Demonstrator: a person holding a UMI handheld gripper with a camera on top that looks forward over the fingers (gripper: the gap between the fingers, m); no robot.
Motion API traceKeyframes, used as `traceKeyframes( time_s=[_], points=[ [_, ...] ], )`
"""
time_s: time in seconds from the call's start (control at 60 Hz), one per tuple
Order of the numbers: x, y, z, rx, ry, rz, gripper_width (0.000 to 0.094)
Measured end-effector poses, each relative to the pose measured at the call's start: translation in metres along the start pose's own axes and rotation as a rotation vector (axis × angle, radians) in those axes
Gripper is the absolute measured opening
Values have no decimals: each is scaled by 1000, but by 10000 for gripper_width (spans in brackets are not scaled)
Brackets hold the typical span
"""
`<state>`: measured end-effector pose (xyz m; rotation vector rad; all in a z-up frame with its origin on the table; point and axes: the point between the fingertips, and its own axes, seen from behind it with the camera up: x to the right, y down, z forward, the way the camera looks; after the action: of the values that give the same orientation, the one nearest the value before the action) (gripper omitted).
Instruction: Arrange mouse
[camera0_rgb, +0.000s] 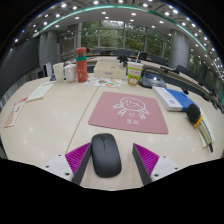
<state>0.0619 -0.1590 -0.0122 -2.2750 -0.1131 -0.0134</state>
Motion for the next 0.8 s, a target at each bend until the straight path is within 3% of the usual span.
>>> traceKeyframes(
  time_s=[0.167, 0.267, 0.567, 0.8],
  points=[
    [-3, -4, 7, 0, -4, 21, 685],
    [-9, -6, 9, -1, -8, 30, 482],
    [-11, -7, 11, 0, 28, 35, 350],
    [-12, -43, -13, 23, 61, 56, 345]
  ],
)
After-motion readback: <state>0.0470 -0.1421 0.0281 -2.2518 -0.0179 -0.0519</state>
